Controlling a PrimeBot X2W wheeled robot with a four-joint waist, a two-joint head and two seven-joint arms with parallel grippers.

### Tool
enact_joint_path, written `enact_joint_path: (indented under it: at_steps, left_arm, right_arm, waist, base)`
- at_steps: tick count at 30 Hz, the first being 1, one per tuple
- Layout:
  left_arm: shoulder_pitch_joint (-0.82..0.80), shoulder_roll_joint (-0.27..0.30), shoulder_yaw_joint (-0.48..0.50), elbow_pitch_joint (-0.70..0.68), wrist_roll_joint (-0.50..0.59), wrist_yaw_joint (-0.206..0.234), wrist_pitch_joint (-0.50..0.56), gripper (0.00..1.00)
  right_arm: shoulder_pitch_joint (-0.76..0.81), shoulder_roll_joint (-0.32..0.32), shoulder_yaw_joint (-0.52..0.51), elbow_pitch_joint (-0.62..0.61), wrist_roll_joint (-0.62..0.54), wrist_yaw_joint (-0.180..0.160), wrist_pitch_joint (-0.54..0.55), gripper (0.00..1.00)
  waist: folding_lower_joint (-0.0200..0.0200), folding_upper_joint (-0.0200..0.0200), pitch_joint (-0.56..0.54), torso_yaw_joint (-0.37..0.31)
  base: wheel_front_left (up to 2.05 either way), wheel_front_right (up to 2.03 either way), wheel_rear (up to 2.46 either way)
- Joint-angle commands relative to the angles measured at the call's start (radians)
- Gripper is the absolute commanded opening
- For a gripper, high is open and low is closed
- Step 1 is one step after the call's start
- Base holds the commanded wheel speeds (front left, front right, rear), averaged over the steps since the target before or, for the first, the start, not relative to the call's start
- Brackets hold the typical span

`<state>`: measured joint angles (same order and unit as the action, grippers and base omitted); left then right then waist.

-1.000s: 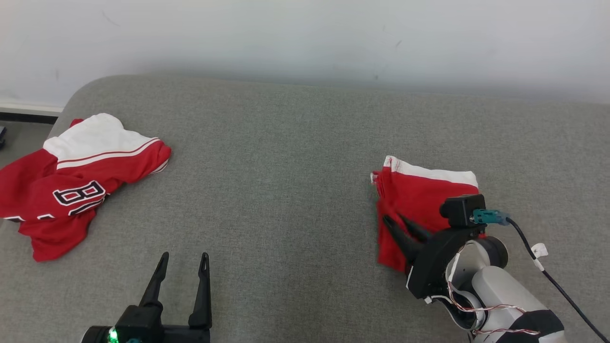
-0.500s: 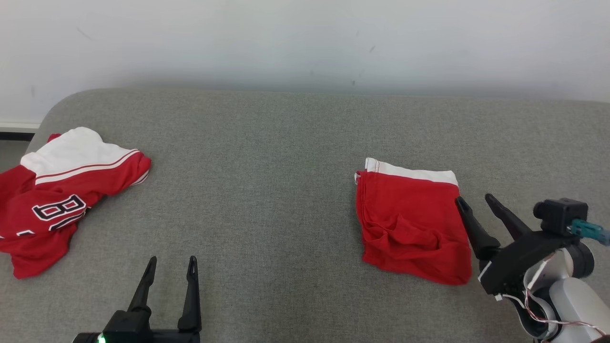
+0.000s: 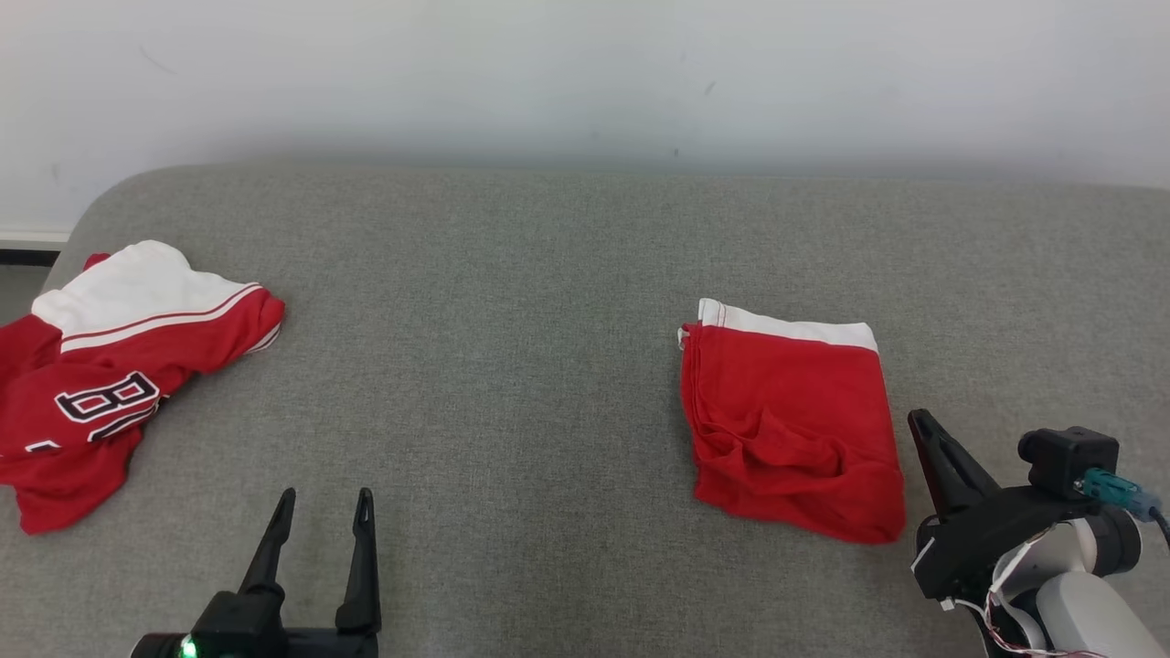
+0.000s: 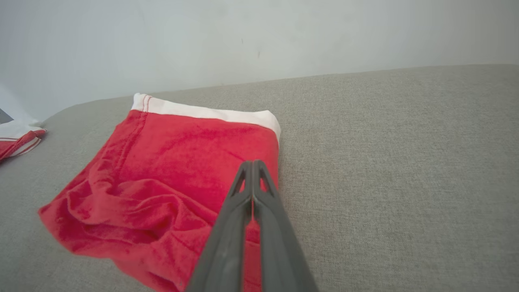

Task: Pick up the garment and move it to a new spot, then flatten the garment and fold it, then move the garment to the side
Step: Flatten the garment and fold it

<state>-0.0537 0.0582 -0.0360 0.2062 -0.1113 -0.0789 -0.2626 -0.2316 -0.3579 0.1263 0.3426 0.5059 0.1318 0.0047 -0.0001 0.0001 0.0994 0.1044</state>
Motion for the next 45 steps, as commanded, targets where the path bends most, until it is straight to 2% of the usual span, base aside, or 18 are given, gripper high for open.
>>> enact_joint_path:
  at_steps: [1,8,13,20,26,29,32,37,45]
  left_arm:
    - [-0.01,0.003,0.001,0.0,0.007,0.001,-0.003,1.0]
    - [-0.028,0.001,-0.003,0.01,0.013,-0.008,-0.003,1.0]
    - [-0.027,0.0,0.001,0.01,0.014,-0.008,-0.003,1.0]
    - [-0.021,-0.002,0.005,0.012,0.013,-0.01,-0.003,1.0]
    - [-0.021,-0.003,0.005,0.013,0.014,-0.008,-0.003,1.0]
    - [-0.014,-0.004,0.007,0.012,0.013,-0.006,-0.003,1.0]
    - [-0.005,-0.004,0.011,0.008,0.013,-0.003,-0.003,1.0]
    - [0.005,-0.003,0.018,0.001,0.019,-0.002,-0.003,1.0]
    - [0.029,0.012,0.036,-0.012,0.028,0.002,-0.003,1.0]
  right_arm:
    - [-0.012,0.005,0.003,0.006,-0.006,-0.002,-0.009,0.0]
    - [-0.088,0.011,0.1,0.185,-0.063,-0.002,-0.093,0.0]
    - [-0.113,0.036,0.18,0.258,-0.036,-0.002,-0.15,0.0]
    - [-0.131,0.086,0.292,0.284,-0.005,-0.002,-0.228,0.0]
    - [-0.122,0.132,0.383,0.282,0.004,-0.002,-0.258,0.0]
    - [-0.122,0.135,0.411,0.272,-0.005,-0.002,-0.266,0.0]
    - [-0.129,0.134,0.395,0.222,-0.015,-0.002,-0.27,0.0]
    - [-0.066,0.117,0.238,0.013,-0.072,-0.003,-0.271,0.0]
    - [0.034,0.099,0.078,-0.166,-0.181,-0.002,-0.271,0.0]
  waist:
    - [0.0001,-0.0001,0.004,0.003]
    - [0.0001,-0.0001,0.018,0.032]
    - [0.0001,-0.0001,0.017,0.05]
    - [0.0001,-0.0001,0.015,0.062]
    - [0.0001,-0.0001,0.01,0.066]
    - [0.0001,-0.0001,0.005,0.061]
    - [0.0001,-0.0001,-0.004,0.049]
    - [0.0001,-0.0001,-0.022,0.024]
    - [0.0001,-0.0001,-0.052,-0.028]
  base:
    - [0.0,0.0,0.0]
    - [0.0,0.0,0.0]
    - [0.0,0.0,0.0]
    - [0.0,0.0,0.0]
    - [0.0,0.0,0.0]
    - [0.0,0.0,0.0]
    - [0.0,0.0,0.0]
    - [0.0,0.0,0.0]
    - [0.0,0.0,0.0]
